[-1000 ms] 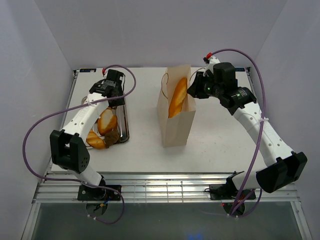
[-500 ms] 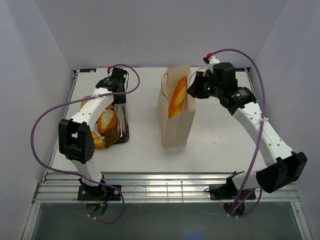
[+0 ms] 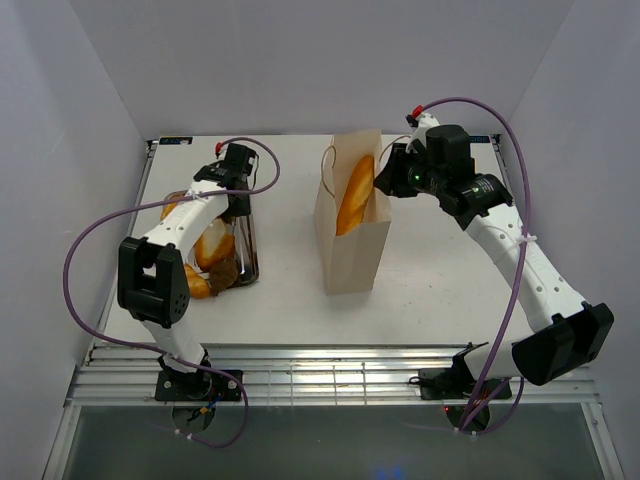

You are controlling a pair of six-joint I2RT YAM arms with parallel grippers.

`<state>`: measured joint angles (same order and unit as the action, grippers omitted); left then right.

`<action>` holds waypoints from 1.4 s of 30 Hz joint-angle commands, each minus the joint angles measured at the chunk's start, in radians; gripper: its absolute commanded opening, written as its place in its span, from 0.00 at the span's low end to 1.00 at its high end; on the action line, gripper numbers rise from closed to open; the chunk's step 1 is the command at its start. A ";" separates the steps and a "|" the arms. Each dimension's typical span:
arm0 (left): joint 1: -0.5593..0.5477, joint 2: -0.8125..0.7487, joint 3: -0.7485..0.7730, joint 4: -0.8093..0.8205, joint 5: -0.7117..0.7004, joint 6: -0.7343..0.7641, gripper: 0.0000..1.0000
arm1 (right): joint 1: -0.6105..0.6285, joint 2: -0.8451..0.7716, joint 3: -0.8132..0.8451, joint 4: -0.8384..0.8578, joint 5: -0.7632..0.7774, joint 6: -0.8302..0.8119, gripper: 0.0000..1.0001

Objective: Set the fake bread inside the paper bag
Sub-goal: Pick up the fake bread from the plate.

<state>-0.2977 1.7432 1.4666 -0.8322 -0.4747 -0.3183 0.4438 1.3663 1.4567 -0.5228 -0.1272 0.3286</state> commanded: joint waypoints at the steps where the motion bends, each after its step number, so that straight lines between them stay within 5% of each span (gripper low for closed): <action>1: -0.017 -0.062 -0.020 0.010 -0.018 -0.002 0.59 | 0.004 -0.003 0.018 0.029 -0.011 -0.007 0.30; 42: -0.034 -0.211 0.004 -0.053 -0.002 0.015 0.59 | 0.006 -0.012 0.001 0.040 -0.015 0.001 0.30</action>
<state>-0.3248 1.5845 1.4372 -0.8677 -0.4850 -0.3145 0.4438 1.3663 1.4567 -0.5220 -0.1314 0.3317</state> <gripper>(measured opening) 0.595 0.303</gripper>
